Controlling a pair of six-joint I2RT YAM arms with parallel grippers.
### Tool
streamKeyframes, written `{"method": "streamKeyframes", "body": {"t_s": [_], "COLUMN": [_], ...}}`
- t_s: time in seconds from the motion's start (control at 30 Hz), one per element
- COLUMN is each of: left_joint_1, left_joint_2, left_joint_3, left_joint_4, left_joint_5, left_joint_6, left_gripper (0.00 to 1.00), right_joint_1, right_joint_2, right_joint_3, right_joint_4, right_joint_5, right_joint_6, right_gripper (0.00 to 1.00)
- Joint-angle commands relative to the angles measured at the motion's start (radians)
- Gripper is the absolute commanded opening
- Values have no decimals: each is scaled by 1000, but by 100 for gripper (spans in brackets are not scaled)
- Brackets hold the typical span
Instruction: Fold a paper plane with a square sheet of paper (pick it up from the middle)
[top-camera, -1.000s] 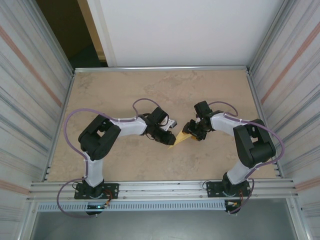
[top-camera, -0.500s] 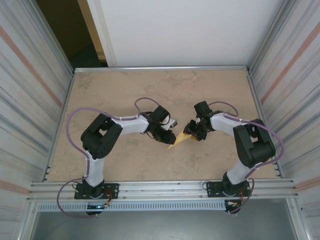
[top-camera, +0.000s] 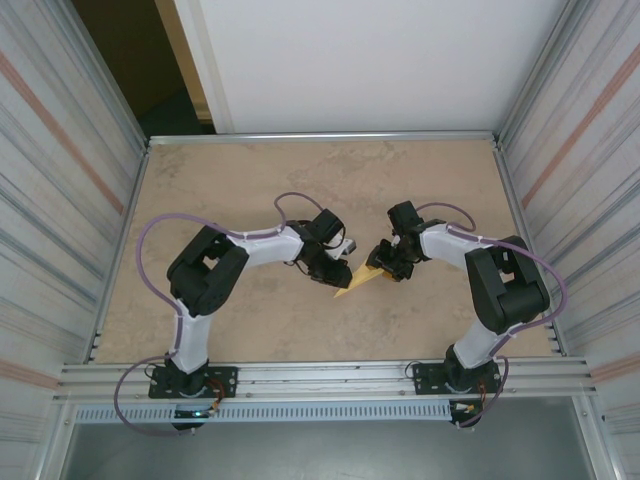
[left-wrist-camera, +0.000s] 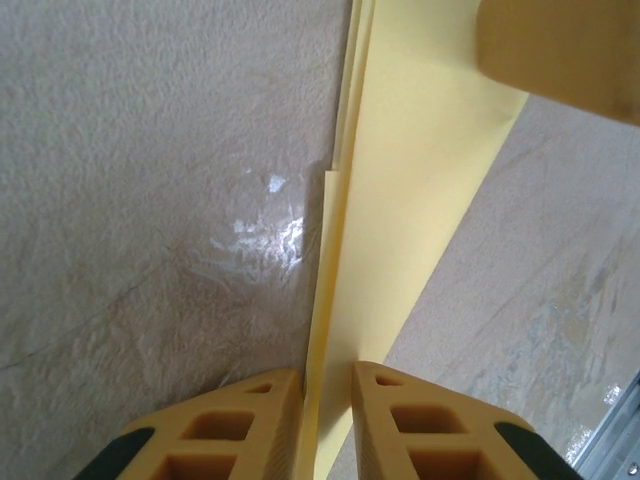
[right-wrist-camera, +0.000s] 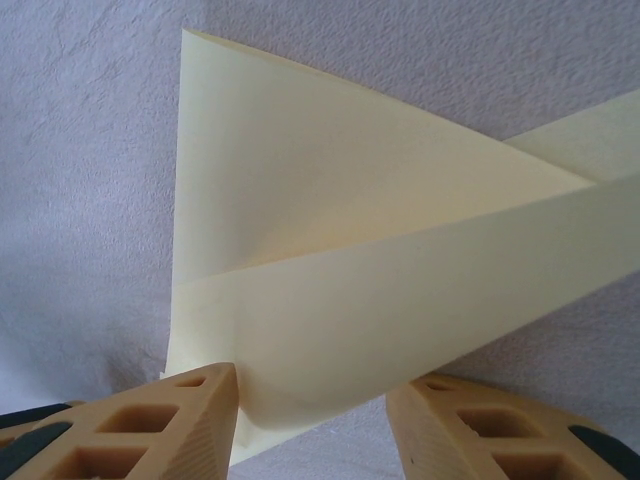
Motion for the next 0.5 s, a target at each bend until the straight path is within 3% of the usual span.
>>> {"method": "streamKeyframes", "body": {"t_s": [0.0,0.47], "left_joint_1": [-14,-22], "left_joint_2": [81,128], "left_joint_3": [-20,-1], "left_joint_4": [-115,-146], "left_joint_5": [-122,-168], "left_joint_6": [-6,-19], "left_gripper": [23,19], "right_joint_1": [13,17], "right_joint_2": [152,162], "right_joint_3": [-69,-64], "right_joint_4": [70,73], "right_joint_5": [126,119], "right_joint_6": [-1,-1], "right_gripper": [44,44]}}
